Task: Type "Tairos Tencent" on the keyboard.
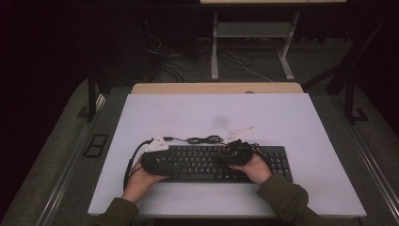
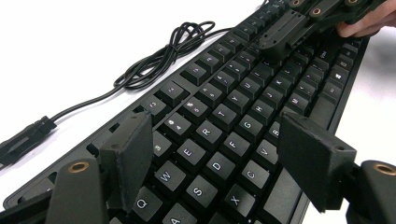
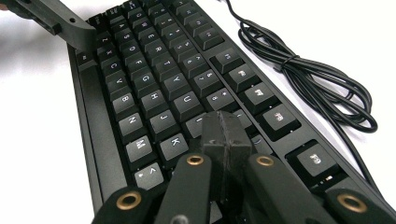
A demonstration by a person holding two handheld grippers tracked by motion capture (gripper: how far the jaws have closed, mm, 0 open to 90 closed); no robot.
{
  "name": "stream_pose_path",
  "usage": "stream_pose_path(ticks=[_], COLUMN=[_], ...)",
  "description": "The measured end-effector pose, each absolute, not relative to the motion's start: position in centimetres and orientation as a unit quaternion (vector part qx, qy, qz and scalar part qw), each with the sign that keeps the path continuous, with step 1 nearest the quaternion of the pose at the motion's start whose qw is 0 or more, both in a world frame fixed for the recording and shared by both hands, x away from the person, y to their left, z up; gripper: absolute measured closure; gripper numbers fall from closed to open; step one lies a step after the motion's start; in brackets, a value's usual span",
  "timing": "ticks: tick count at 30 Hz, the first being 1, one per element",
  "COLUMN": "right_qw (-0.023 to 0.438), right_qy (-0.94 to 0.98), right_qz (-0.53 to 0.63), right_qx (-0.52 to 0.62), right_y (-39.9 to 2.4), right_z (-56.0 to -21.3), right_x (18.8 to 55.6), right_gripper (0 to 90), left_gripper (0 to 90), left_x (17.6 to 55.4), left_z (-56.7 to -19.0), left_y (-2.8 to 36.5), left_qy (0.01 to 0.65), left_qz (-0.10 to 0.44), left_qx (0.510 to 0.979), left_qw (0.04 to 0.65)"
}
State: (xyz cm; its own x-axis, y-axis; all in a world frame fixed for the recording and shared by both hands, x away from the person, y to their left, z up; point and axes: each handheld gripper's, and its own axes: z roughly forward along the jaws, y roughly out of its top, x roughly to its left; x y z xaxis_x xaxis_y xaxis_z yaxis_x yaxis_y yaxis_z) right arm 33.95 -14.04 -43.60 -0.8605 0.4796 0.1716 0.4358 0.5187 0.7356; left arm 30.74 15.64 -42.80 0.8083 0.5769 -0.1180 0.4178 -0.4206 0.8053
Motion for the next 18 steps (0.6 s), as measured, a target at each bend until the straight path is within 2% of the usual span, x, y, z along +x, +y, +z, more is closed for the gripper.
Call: stream_pose_path(ticks=[18], right_qw=[0.025], right_qy=[0.871], right_qz=[0.413], right_qx=[0.266], right_y=[-14.01], right_z=[-43.78], right_x=[34.02], right_gripper=[89.3], left_gripper=[26.5], left_x=[30.69], left_z=[-42.67], left_y=[15.71], left_qy=[0.297], left_qz=[0.093], left_qx=[0.836], left_qw=[0.452])
